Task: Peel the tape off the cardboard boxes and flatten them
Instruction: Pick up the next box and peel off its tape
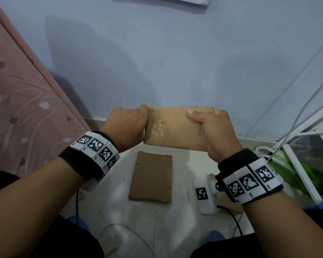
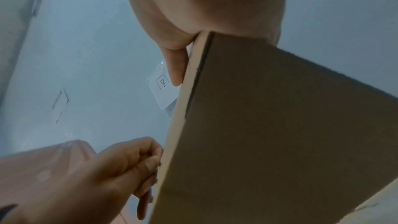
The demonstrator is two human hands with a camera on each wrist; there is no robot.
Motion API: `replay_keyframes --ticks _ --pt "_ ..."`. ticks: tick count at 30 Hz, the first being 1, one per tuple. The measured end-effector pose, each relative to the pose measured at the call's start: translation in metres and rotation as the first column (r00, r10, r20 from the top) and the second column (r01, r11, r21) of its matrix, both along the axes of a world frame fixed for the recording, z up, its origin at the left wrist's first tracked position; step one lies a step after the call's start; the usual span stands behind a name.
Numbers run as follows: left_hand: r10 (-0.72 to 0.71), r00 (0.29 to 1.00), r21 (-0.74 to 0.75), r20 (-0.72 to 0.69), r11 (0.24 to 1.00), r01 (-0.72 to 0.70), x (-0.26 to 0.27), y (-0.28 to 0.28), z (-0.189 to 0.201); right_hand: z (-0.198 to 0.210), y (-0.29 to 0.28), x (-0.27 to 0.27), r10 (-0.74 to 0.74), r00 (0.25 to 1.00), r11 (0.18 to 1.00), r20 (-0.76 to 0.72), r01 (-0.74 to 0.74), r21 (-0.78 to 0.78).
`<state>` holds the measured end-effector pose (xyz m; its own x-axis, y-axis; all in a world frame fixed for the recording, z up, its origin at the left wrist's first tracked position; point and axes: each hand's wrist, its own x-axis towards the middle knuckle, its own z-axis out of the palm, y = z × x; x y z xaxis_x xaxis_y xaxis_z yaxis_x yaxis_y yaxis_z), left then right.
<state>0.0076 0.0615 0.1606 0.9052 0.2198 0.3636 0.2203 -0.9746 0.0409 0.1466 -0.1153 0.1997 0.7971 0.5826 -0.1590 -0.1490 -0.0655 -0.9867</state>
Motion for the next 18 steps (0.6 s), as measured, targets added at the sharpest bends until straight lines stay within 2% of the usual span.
replay_keyframes --ticks 5,7,8,9,11,12,13,14,16,18 --pt "0.102 0.994 -0.074 0.032 0.992 -0.099 0.001 0.002 -0.004 0.001 0.001 -0.001 -0.068 0.994 0.998 0.085 0.067 0.019" --pt "0.179 0.984 -0.281 0.016 0.945 -0.167 0.006 0.003 -0.003 0.001 -0.002 0.004 -0.082 0.993 0.996 0.088 0.078 0.047" --pt "0.221 0.975 -0.458 0.015 0.868 -0.189 0.006 0.001 0.001 0.001 -0.003 0.006 -0.077 0.994 0.995 0.083 0.072 0.061" --pt "0.273 0.962 -0.642 0.006 0.739 -0.206 0.007 -0.002 0.006 0.002 -0.003 0.007 -0.061 0.995 0.996 0.085 0.055 0.071" --pt "0.348 0.936 -0.898 -0.054 0.394 -0.198 0.008 -0.009 0.014 0.003 -0.005 0.006 -0.026 0.994 0.996 0.109 0.017 0.083" --pt "0.371 0.925 -0.943 -0.084 0.269 -0.194 0.009 -0.011 0.017 0.004 -0.005 0.004 -0.013 0.991 0.996 0.13 0.001 0.09" --pt "0.392 0.914 -0.962 -0.104 0.193 -0.192 0.009 -0.012 0.021 0.005 -0.005 0.003 -0.008 0.989 0.995 0.145 -0.007 0.102" --pt "0.42 0.901 -0.971 -0.107 0.151 -0.185 0.008 -0.011 0.023 0.005 -0.005 0.003 -0.013 0.988 0.994 0.155 -0.005 0.112" --pt "0.461 0.884 -0.979 -0.08 0.13 -0.157 0.008 -0.009 0.026 0.004 -0.005 0.005 -0.034 0.985 0.992 0.171 0.012 0.125" --pt "0.442 0.894 -0.989 -0.066 0.086 -0.116 0.009 -0.009 0.026 0.002 -0.004 0.005 -0.041 0.98 0.988 0.193 0.011 0.152"
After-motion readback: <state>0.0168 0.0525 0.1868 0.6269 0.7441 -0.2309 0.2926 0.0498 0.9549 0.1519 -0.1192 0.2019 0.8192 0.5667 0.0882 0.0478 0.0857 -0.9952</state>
